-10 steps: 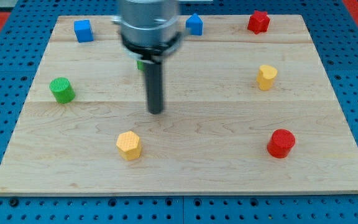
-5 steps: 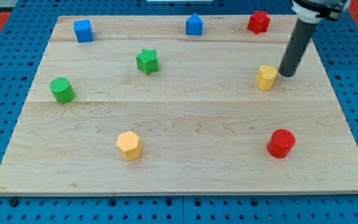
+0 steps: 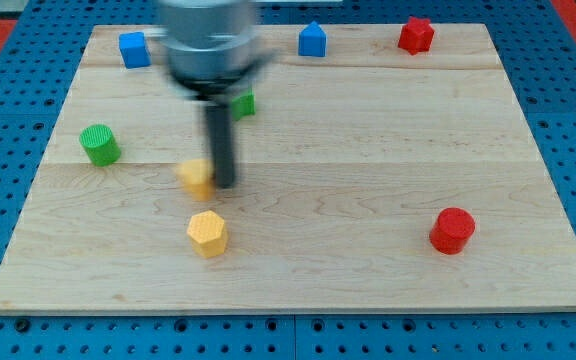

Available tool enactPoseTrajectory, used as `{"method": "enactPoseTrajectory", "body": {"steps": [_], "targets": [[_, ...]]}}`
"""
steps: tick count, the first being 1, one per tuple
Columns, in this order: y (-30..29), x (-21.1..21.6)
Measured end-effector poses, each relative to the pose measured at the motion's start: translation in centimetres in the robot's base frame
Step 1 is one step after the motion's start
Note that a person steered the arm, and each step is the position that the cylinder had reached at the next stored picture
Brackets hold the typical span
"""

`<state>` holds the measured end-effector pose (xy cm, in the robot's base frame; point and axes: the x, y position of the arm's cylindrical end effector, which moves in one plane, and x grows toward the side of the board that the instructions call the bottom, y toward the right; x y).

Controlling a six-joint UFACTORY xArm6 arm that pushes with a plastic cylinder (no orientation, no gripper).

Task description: Move the yellow towards the bottom left of the board

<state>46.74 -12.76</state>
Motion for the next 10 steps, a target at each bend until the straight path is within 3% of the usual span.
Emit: {"method": "enactPoseTrajectory", "body": {"steps": [1, 2, 3, 4, 5, 7, 9, 10], "targets": [[-9.6, 0.0], [-10.1, 0.1], [-6.9, 0.2], [-6.2, -3.2], [-10.8, -3.2], [-12.7, -4.0], [-12.5, 3.9], [-6.5, 5.0]]}}
